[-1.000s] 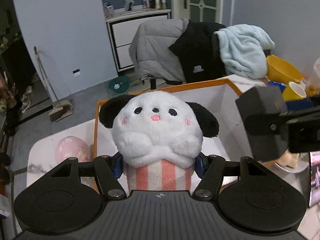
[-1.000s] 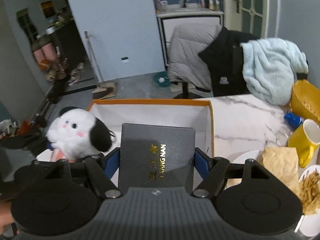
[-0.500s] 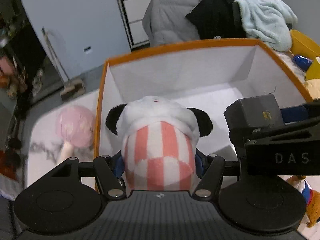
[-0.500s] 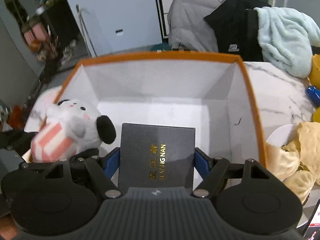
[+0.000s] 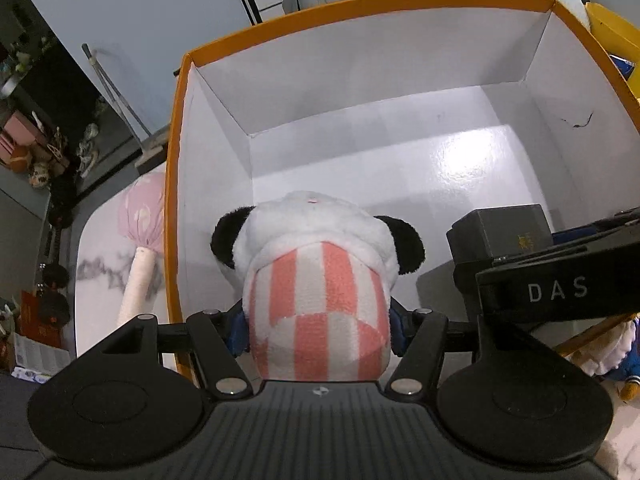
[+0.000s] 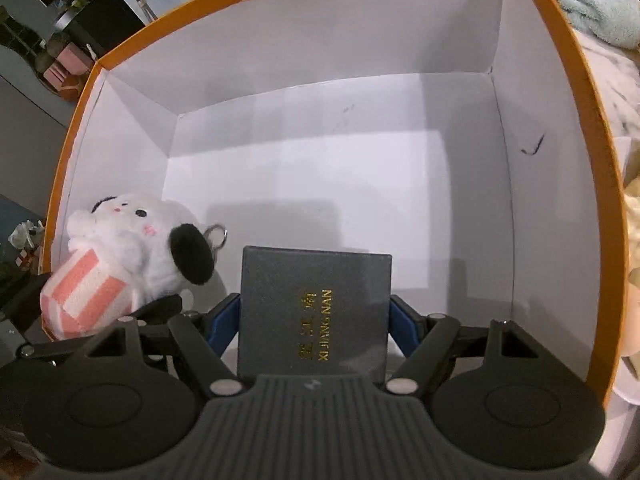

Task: Organize objects
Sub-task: 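Lower and release the plush with the left tool while the right tool releases the black box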

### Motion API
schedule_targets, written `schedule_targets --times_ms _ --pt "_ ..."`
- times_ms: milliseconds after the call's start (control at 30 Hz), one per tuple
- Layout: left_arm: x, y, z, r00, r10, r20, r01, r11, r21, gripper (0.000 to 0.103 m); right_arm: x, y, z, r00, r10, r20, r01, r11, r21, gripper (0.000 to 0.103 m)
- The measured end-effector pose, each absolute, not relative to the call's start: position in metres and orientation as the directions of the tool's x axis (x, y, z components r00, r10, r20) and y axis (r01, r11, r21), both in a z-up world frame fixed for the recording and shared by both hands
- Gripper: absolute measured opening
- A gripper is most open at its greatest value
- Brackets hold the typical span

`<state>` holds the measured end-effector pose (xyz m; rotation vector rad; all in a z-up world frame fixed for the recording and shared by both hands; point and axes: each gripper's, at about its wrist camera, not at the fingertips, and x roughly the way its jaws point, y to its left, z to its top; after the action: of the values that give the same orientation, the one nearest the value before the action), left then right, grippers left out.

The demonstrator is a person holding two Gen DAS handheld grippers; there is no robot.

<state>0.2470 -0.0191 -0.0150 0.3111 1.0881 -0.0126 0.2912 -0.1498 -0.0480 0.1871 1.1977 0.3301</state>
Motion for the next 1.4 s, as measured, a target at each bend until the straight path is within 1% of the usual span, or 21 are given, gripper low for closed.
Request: schedule_targets --times_ms 133,233,433,633,700,833,967,1067,1167,1233,1300,1400 --pt "0.245 -0.016 -0.013 0.484 0.129 -0.866 0.164 0.958 0.234 0.076 0.295 -0.145 -0.043 0.327 0.329 -0.886 -0.149 0.944 0.295 0.079" --pt "0.249 -0.012 -0.014 0.492 0.106 -0.864 0.149 0.968 0.204 0.076 0.297 -0.145 -0.040 0.337 0.328 -0.882 -0.150 0.944 0.294 0.078" --pt "0.245 -0.014 -0.013 0.524 0.105 -0.845 0.148 0.966 0.212 0.084 0.297 -0.145 -0.039 0.355 0.329 -0.875 -0.166 0.943 0.287 0.079" --pt "0.240 -0.005 -0.003 0.579 0.070 -0.812 0.124 0.977 0.173 0.084 0.297 -0.149 -0.027 0.412 0.356 -0.839 -0.177 0.934 0.310 0.079" --pt "0.234 0.001 0.006 0.612 0.049 -0.790 0.107 0.984 0.144 0.084 0.296 -0.153 -0.024 0.431 0.374 -0.821 -0.176 0.927 0.330 0.079" --pt "0.214 0.014 0.033 0.686 -0.002 -0.728 0.088 0.993 0.080 0.085 0.279 -0.163 0.001 0.491 0.424 -0.761 -0.204 0.905 0.373 0.079" --pt "0.176 0.033 0.056 0.747 -0.065 -0.662 0.067 0.998 -0.022 0.088 0.251 -0.174 0.031 0.555 0.441 -0.705 -0.287 0.897 0.335 0.079" --pt "0.148 0.044 0.066 0.767 -0.081 -0.637 0.057 0.997 -0.058 0.088 0.223 -0.188 0.052 0.595 0.466 -0.655 -0.351 0.884 0.309 0.079" --pt "0.123 0.049 0.071 0.772 -0.084 -0.630 0.034 0.995 -0.091 0.088 0.194 -0.207 0.066 0.619 0.500 -0.605 -0.385 0.865 0.321 0.080" --pt "0.105 0.048 0.071 0.776 -0.090 -0.624 0.034 0.994 -0.101 0.088 0.173 -0.220 0.072 0.637 0.516 -0.573 -0.392 0.857 0.335 0.083" --pt "0.089 0.048 0.067 0.792 -0.092 -0.604 0.032 0.993 -0.109 0.088 0.154 -0.232 0.073 0.654 0.518 -0.552 -0.383 0.855 0.349 0.084" --pt "0.074 0.048 0.050 0.813 -0.131 -0.568 0.064 0.989 -0.136 0.088 0.128 -0.242 0.066 0.668 0.504 -0.547 -0.366 0.863 0.347 0.085"
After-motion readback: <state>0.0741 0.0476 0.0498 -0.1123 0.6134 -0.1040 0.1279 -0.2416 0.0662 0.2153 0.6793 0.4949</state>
